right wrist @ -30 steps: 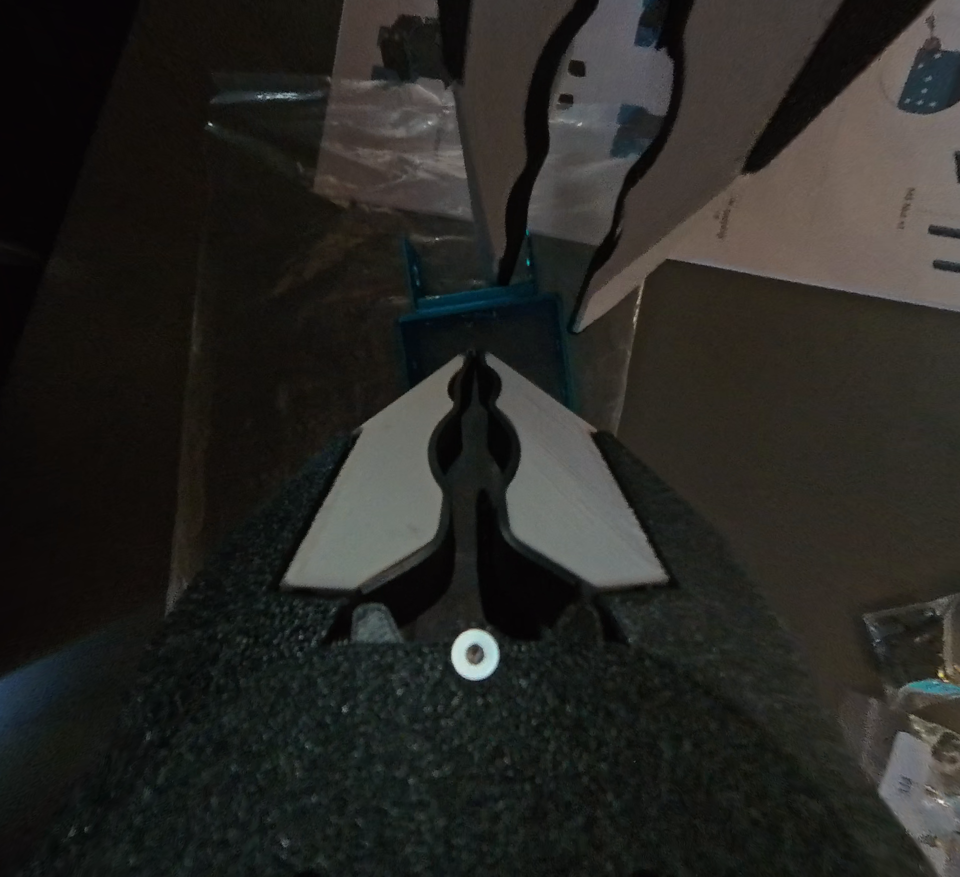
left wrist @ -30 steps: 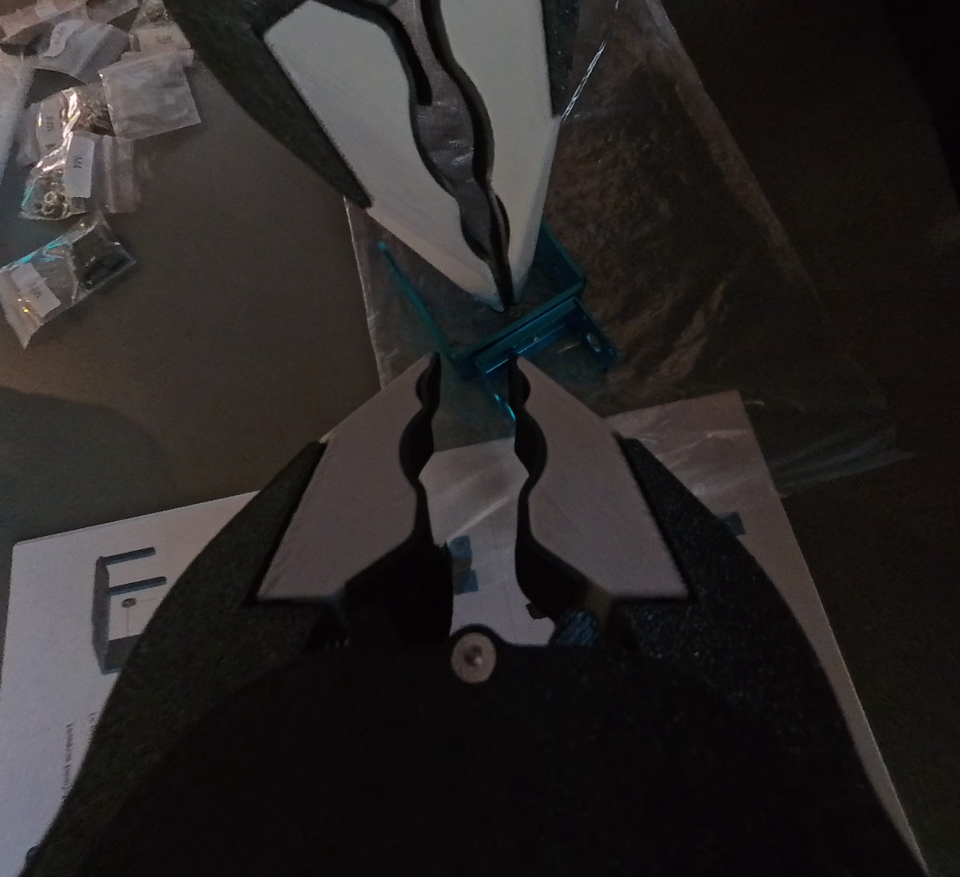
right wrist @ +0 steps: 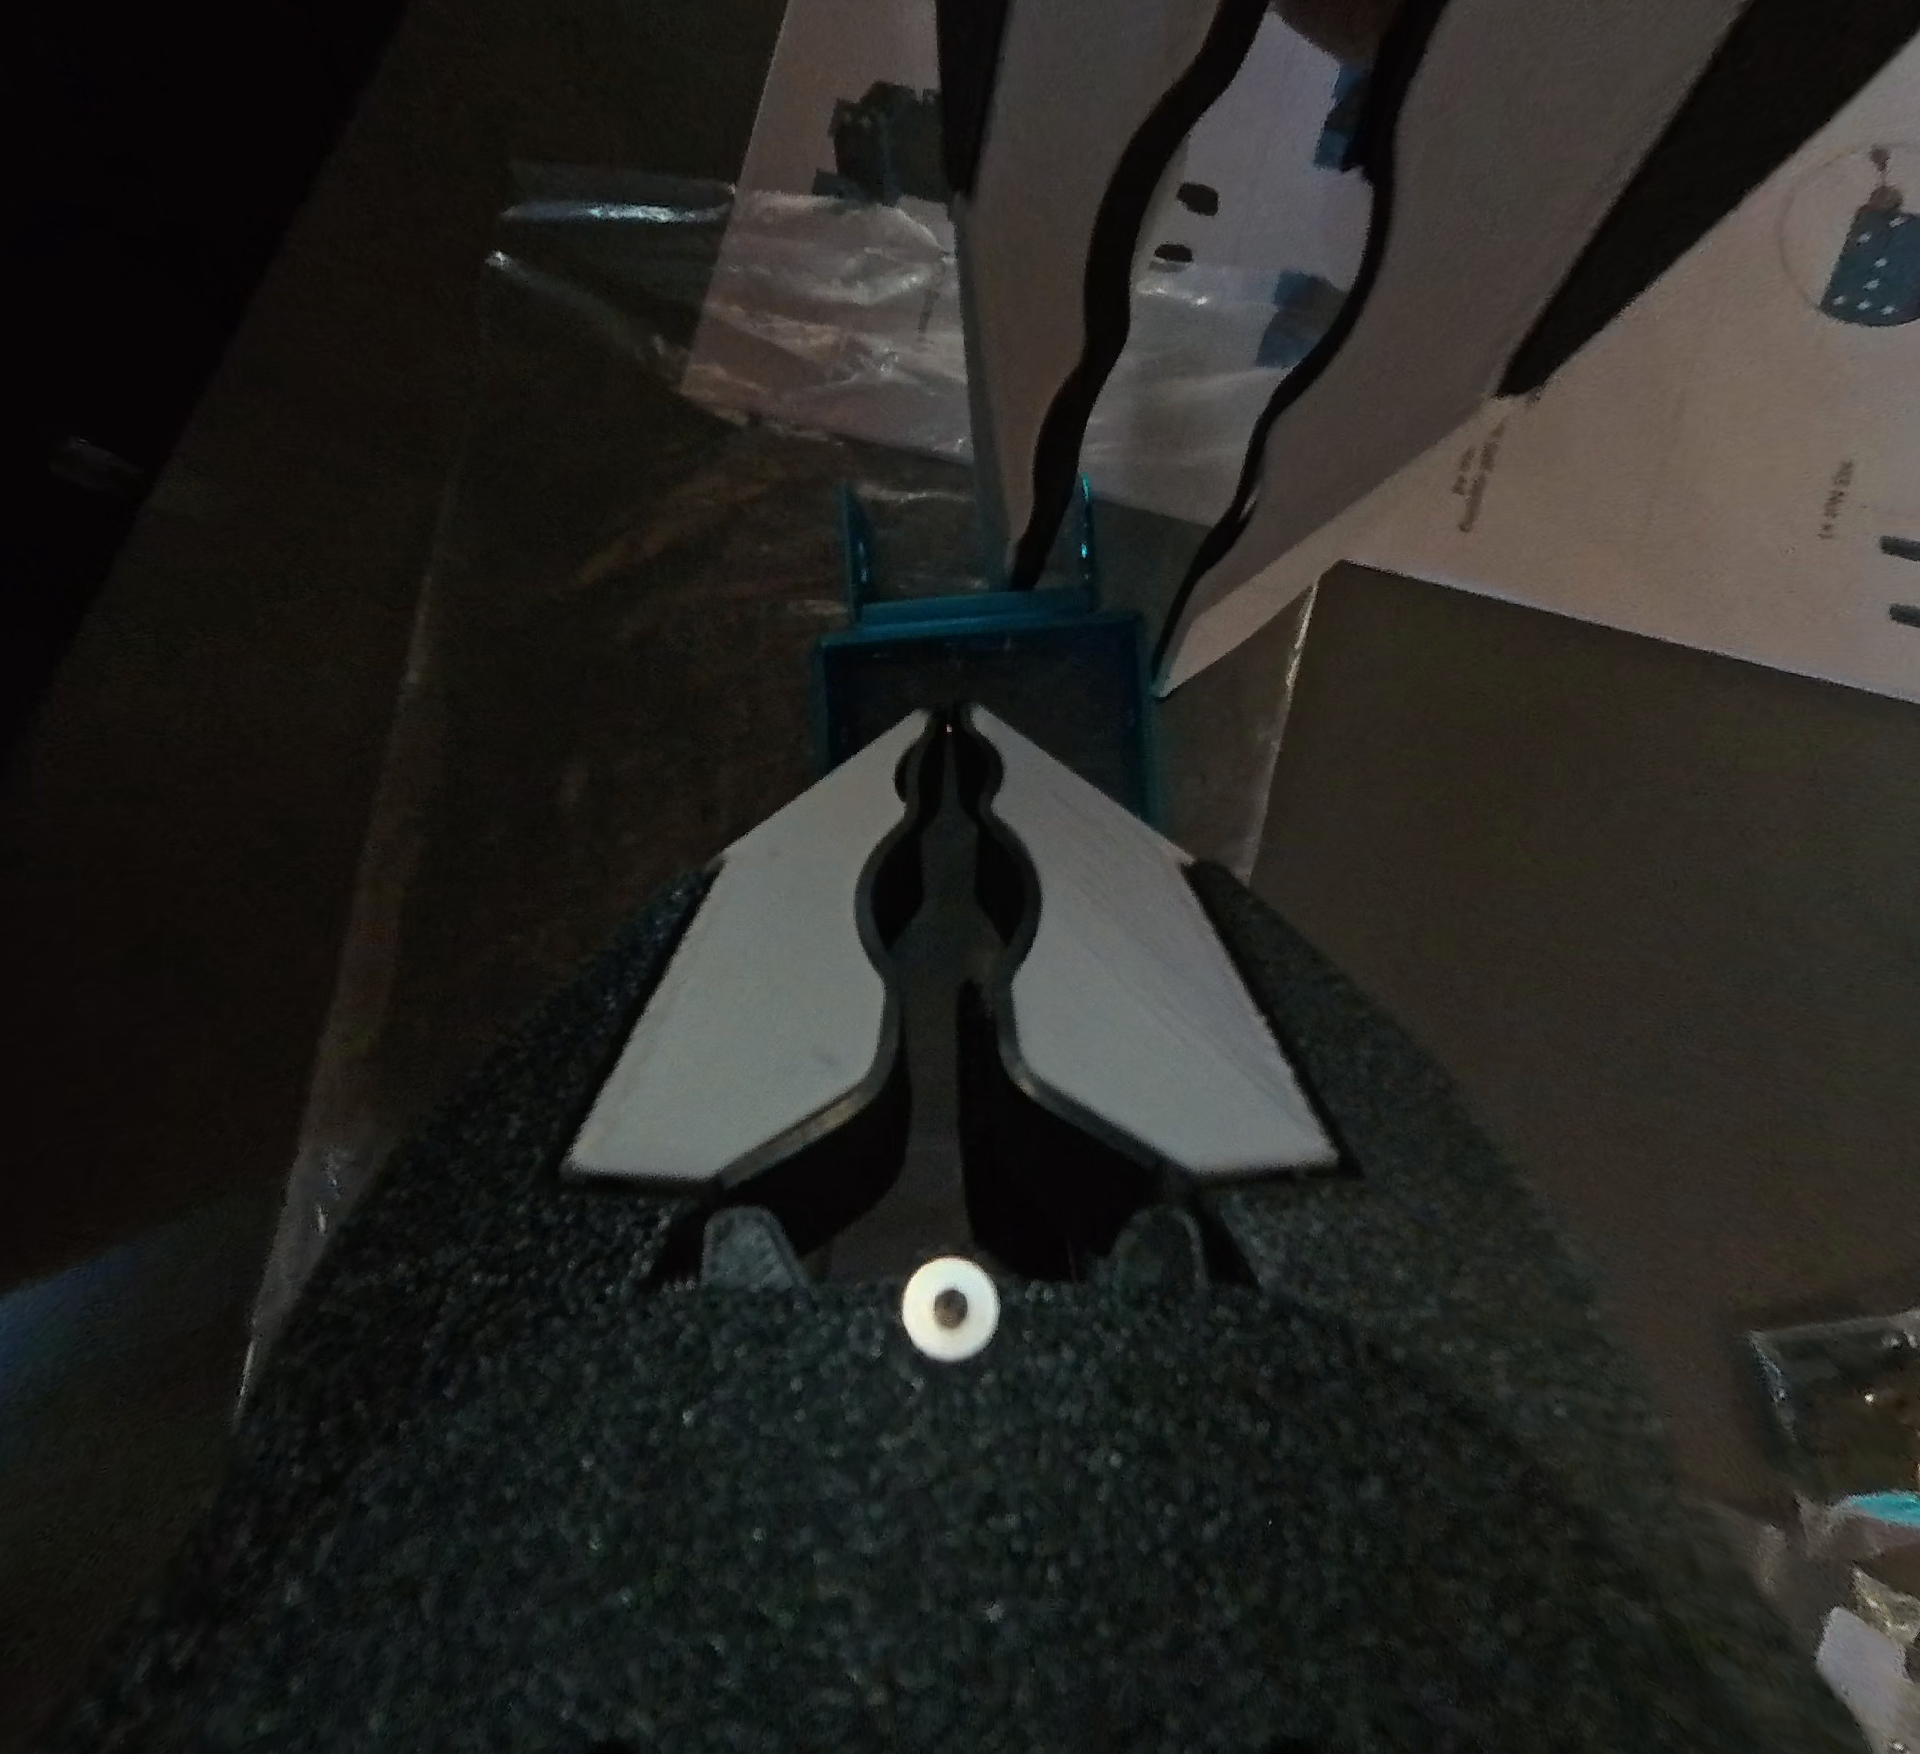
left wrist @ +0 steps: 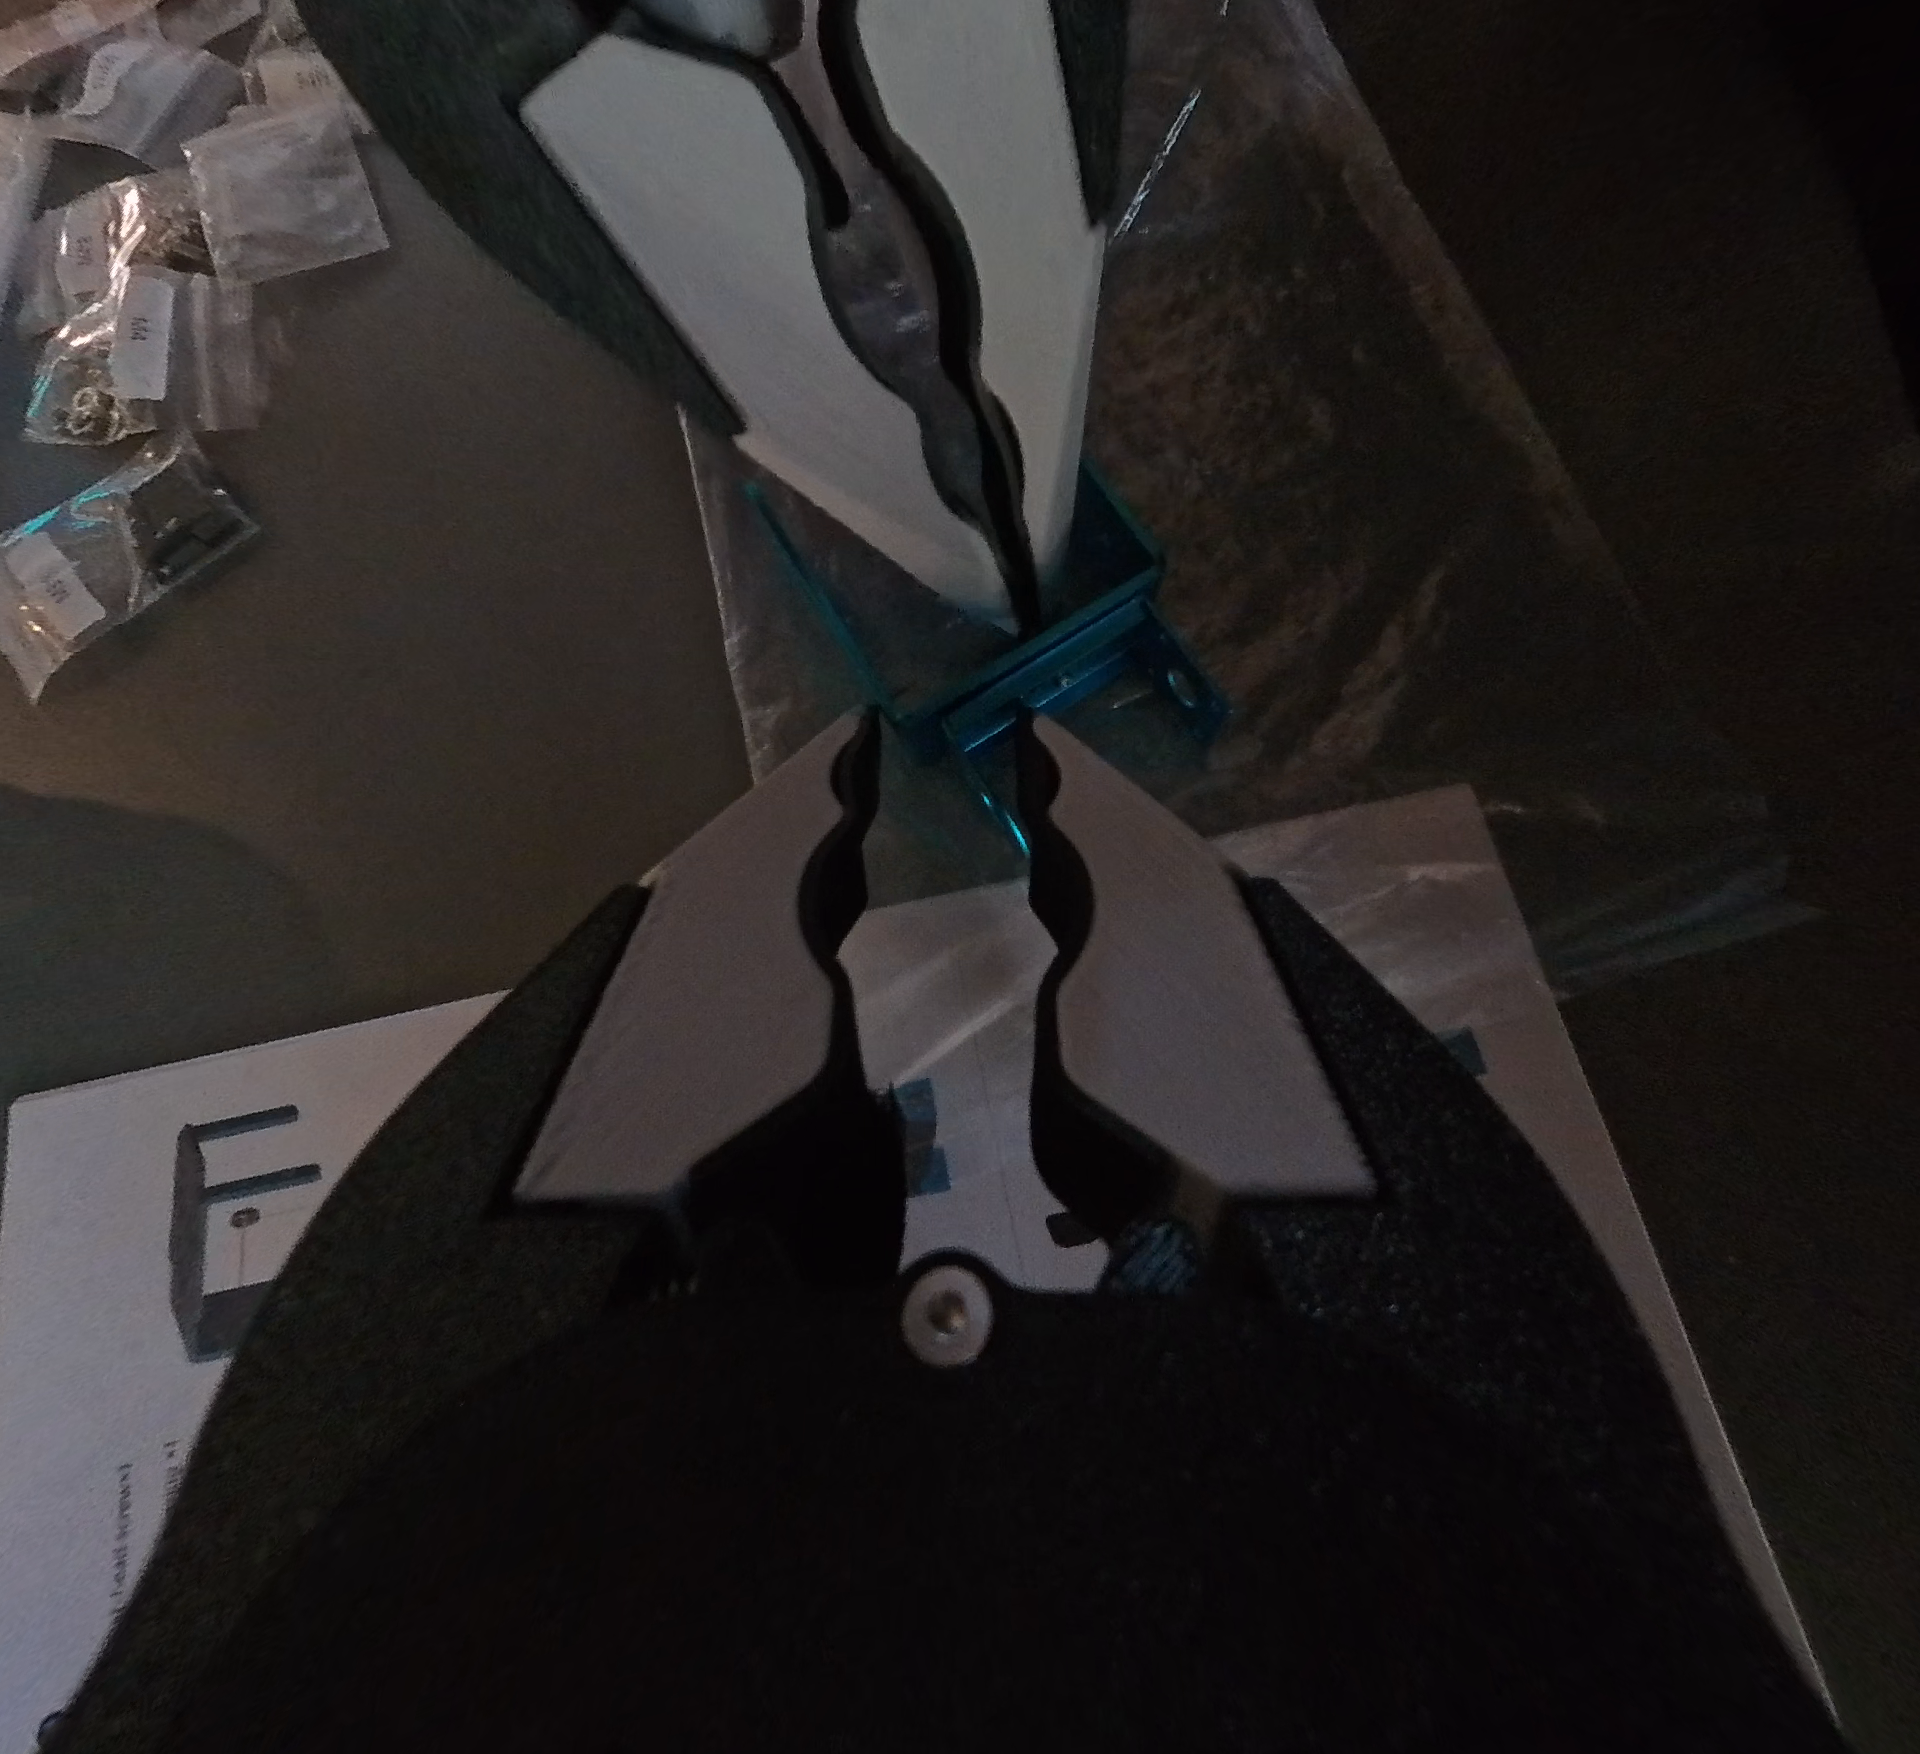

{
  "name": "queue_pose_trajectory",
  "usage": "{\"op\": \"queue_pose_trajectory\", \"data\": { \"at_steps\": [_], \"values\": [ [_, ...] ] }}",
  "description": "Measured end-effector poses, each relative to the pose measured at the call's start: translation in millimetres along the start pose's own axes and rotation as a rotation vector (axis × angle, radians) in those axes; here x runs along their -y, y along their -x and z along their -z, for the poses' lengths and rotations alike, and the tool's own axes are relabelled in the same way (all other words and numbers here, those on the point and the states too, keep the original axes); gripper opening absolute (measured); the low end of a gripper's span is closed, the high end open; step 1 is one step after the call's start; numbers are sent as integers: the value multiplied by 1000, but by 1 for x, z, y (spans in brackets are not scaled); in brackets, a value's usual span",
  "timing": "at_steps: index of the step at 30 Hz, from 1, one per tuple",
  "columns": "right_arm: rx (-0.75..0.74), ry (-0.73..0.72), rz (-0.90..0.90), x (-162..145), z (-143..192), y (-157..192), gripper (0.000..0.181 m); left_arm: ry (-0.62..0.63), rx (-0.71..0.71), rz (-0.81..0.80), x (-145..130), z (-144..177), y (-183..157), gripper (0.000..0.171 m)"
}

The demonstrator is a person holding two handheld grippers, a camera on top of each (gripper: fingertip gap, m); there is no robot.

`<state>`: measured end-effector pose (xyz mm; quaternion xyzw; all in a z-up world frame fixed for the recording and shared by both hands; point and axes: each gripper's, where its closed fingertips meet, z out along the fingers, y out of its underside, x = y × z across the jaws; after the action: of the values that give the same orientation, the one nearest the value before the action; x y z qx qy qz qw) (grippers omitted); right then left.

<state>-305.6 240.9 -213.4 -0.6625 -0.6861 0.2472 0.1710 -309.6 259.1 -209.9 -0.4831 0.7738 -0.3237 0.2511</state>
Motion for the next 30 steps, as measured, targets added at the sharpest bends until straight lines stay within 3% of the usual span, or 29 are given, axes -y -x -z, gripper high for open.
{"op": "queue_pose_trajectory", "data": {
  "at_steps": [7,30],
  "values": [
    [-35,-175,-67,14,14,-11,1,-3,4,0,1,0,1,25],
    [-9,-238,-74,18,10,-11,0,5,9,-3,0,-1,1,25]
  ]
}}
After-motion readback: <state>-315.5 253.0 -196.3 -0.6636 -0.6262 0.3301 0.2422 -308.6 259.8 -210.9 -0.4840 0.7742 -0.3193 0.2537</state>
